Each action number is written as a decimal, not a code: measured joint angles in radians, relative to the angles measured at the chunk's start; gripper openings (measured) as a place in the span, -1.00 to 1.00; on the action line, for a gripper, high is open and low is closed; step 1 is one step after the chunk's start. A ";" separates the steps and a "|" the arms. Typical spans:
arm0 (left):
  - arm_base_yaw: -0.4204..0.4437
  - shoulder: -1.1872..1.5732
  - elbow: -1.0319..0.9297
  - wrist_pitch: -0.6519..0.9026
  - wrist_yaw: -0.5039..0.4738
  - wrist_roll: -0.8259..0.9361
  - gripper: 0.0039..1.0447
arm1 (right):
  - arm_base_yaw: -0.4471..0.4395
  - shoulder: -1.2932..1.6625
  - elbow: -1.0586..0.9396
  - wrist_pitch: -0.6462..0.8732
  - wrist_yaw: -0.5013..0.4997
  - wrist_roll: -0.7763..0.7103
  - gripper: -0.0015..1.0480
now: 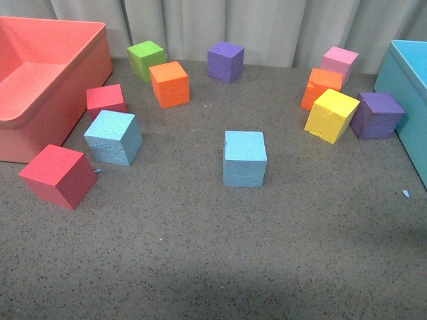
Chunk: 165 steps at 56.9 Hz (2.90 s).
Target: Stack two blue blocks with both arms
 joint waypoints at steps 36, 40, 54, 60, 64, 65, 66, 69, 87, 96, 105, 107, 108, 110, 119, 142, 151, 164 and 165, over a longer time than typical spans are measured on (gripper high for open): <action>0.000 0.000 0.000 0.000 0.000 0.000 0.88 | -0.130 -0.525 -0.118 -0.401 -0.128 0.000 -0.98; 0.000 0.000 0.000 0.000 0.000 0.000 0.88 | -0.130 -0.592 -0.121 -0.460 -0.129 0.000 -0.98; 0.000 0.000 0.000 0.000 0.000 0.000 0.88 | -0.130 -0.739 -0.124 -0.596 -0.129 0.000 -0.98; 0.000 0.000 0.000 0.000 0.000 0.000 0.88 | -0.130 -0.805 -0.124 -0.659 -0.129 0.000 -0.98; 0.000 0.000 0.000 0.000 0.000 0.000 0.88 | -0.130 -0.851 -0.124 -0.703 -0.129 0.000 -0.98; 0.000 0.000 0.000 0.000 0.000 0.000 0.88 | -0.130 -0.863 -0.124 -0.715 -0.129 0.000 -0.98; 0.000 0.000 0.000 0.000 0.000 0.000 0.88 | -0.130 -0.874 -0.124 -0.725 -0.129 0.000 -0.98; 0.000 0.000 0.000 0.000 0.000 0.000 0.88 | -0.130 -0.903 -0.124 -0.754 -0.129 0.000 -0.98; 0.000 0.000 0.000 0.000 0.000 0.000 0.88 | -0.130 -1.003 -0.124 -0.851 -0.129 0.000 -0.98; 0.000 0.000 0.000 0.000 -0.001 0.000 0.88 | -0.130 -1.154 -0.124 -1.040 -0.131 0.000 -0.98; 0.000 0.000 0.000 0.000 0.000 0.000 0.88 | -0.130 -1.201 -0.124 -1.058 -0.131 -0.001 -0.97; 0.000 0.000 0.000 0.000 0.000 0.000 0.88 | -0.130 -1.201 -0.124 -1.058 -0.131 -0.001 -0.85; 0.000 0.000 0.000 0.000 0.000 0.000 0.88 | -0.130 -1.201 -0.124 -1.059 -0.131 -0.001 -0.83; 0.000 0.000 0.000 0.000 0.000 0.000 0.88 | -0.130 -1.201 -0.124 -1.059 -0.131 0.000 -0.69; 0.000 0.000 0.000 0.000 0.000 0.000 0.88 | -0.130 -1.202 -0.124 -1.059 -0.131 0.000 -0.19; -0.009 0.788 0.257 0.155 0.055 -0.140 0.88 | -0.130 -1.202 -0.124 -1.059 -0.131 0.000 0.80; -0.038 1.256 0.518 0.214 0.126 -0.074 0.88 | -0.130 -1.202 -0.124 -1.059 -0.131 0.000 0.82; -0.052 1.765 0.930 0.023 0.124 -0.042 0.88 | -0.130 -1.202 -0.124 -1.059 -0.131 0.000 0.82; -0.054 1.791 0.957 0.010 0.124 -0.041 0.88 | -0.130 -1.202 -0.124 -1.059 -0.131 0.000 0.82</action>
